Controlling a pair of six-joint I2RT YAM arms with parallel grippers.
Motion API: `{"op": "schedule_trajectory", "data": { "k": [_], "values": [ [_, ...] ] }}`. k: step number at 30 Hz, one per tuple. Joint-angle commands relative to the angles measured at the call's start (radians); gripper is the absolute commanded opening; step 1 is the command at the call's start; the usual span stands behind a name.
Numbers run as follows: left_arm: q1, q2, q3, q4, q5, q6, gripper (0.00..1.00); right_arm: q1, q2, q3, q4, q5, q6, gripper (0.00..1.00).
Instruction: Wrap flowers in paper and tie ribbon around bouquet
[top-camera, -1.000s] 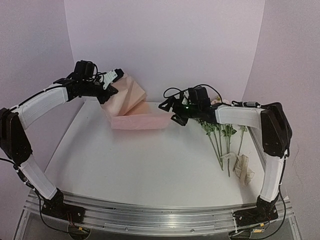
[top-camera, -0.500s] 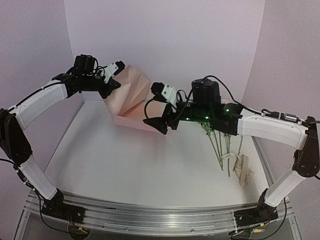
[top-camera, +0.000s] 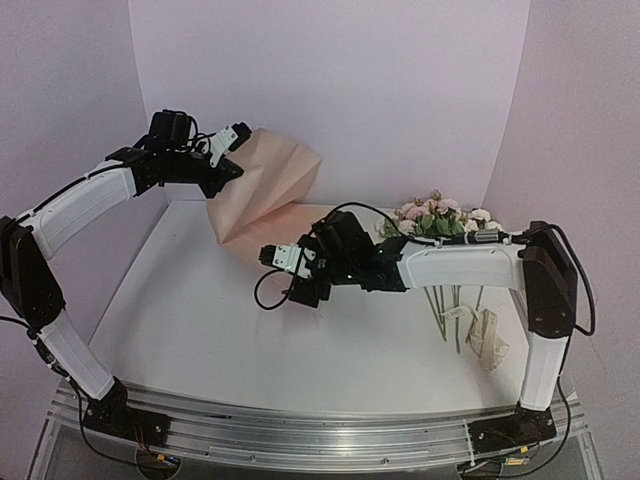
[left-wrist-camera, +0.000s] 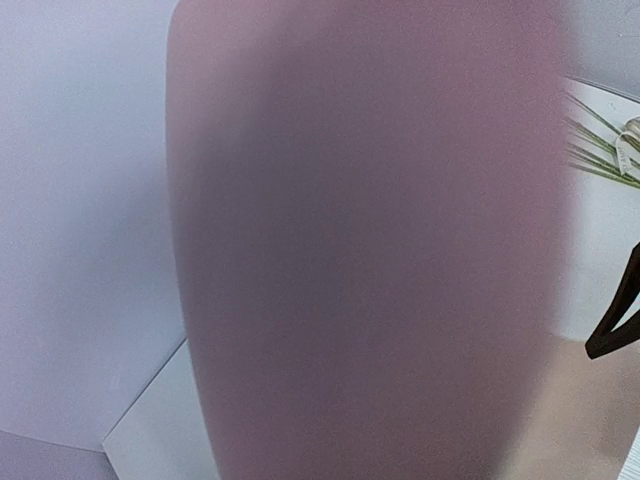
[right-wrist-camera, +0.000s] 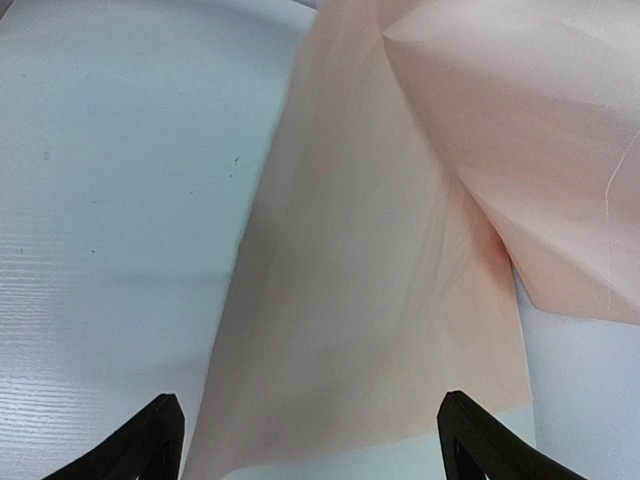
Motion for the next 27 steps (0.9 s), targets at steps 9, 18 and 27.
{"op": "schedule_trajectory", "data": {
  "k": [9, 18, 27],
  "values": [
    [0.033, -0.013, 0.002, 0.038, -0.090, -0.319, 0.00, -0.043, -0.032, -0.070, 0.012, 0.259, 0.241, 0.00],
    [0.120, 0.054, 0.112, 0.072, 0.011, -0.666, 0.00, -0.073, -0.137, 0.044, -0.019, 0.520, 0.036, 0.00],
    [0.212, -0.075, -0.119, 0.015, 0.182, -0.977, 0.00, 0.146, -0.274, -0.093, -0.258, 0.567, 0.009, 0.00]
  ]
}}
